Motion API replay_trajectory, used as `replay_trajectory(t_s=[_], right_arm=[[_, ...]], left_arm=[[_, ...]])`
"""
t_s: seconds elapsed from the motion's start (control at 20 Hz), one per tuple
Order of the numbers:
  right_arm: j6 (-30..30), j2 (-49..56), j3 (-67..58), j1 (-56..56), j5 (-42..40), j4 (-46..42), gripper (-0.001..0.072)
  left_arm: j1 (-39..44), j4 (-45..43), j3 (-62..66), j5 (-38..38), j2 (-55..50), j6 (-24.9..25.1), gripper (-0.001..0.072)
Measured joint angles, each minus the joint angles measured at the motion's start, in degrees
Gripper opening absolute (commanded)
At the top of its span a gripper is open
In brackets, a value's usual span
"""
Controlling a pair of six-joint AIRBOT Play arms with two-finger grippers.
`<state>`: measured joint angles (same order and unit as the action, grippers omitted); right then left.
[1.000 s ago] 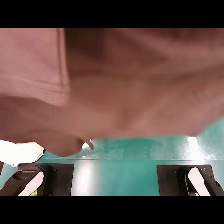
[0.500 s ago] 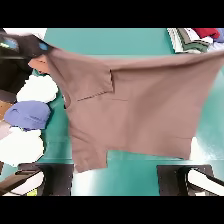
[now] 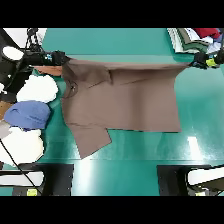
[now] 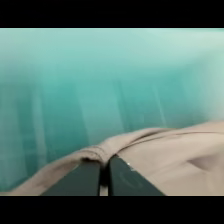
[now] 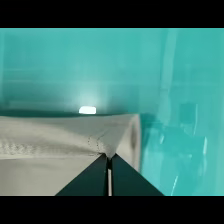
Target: Fold the shirts.
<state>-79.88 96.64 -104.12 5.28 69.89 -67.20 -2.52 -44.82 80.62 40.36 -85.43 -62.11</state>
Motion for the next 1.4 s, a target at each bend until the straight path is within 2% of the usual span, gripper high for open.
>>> replay_trajectory(t_s=[0.15, 0.25, 0.5, 0.8, 0.85, 0.9, 0.95, 1.0, 1.05, 1.25, 1.4], right_arm=[[0.0, 2.6, -1.8, -0.4, -0.4, 0.0, 0.0014], [0.0, 2.7, -0.1, -0.6, 0.6, -0.1, 0.0014], [0.0, -1.0, 11.8, -1.1, -0.1, -0.8, 0.0014], [0.0, -3.3, 23.4, -4.2, -4.4, -0.5, 0.0016], [0.0, -3.5, 24.3, -4.5, -5.0, -0.5, 0.0016], [0.0, -3.6, 25.0, -4.8, -5.4, -0.4, 0.0018], [0.0, -3.6, 25.4, -5.0, -5.5, -0.3, 0.0058], [0.0, -3.6, 25.6, -5.1, -5.3, -0.1, 0.0305], [-0.1, -3.7, 25.4, -5.2, -4.8, 0.3, 0.0389], [1.0, -4.6, 22.7, -3.8, 4.0, 0.8, 0.0387], [2.5, -9.2, 24.7, -0.9, 9.5, 1.1, 0.0386]], left_arm=[[-1.1, 0.0, 0.0, -0.8, -1.2, 2.1, 0.0027], [-2.4, -1.3, 0.0, 2.6, -1.5, 2.9, 0.0026], [-4.1, -6.8, -2.8, 12.1, -2.0, 3.7, 0.0027], [-4.4, -8.9, -9.5, 13.1, -2.1, 3.7, 0.0031], [-4.4, -9.0, -10.0, 13.3, -2.1, 3.6, 0.0212], [-4.5, -9.2, -10.3, 13.5, -2.1, 2.9, 0.0501], [-4.5, -9.3, -10.6, 14.0, -2.1, 1.9, 0.0559], [-4.5, -9.4, -10.7, 14.5, -2.2, 0.7, 0.0542], [-4.5, -9.7, -10.7, 15.2, -2.1, -0.4, 0.0542], [-5.5, -12.3, -9.9, 20.9, 0.2, -6.0, 0.0540], [-6.0, -16.7, -13.4, 24.4, 6.8, -10.0, 0.0541]])
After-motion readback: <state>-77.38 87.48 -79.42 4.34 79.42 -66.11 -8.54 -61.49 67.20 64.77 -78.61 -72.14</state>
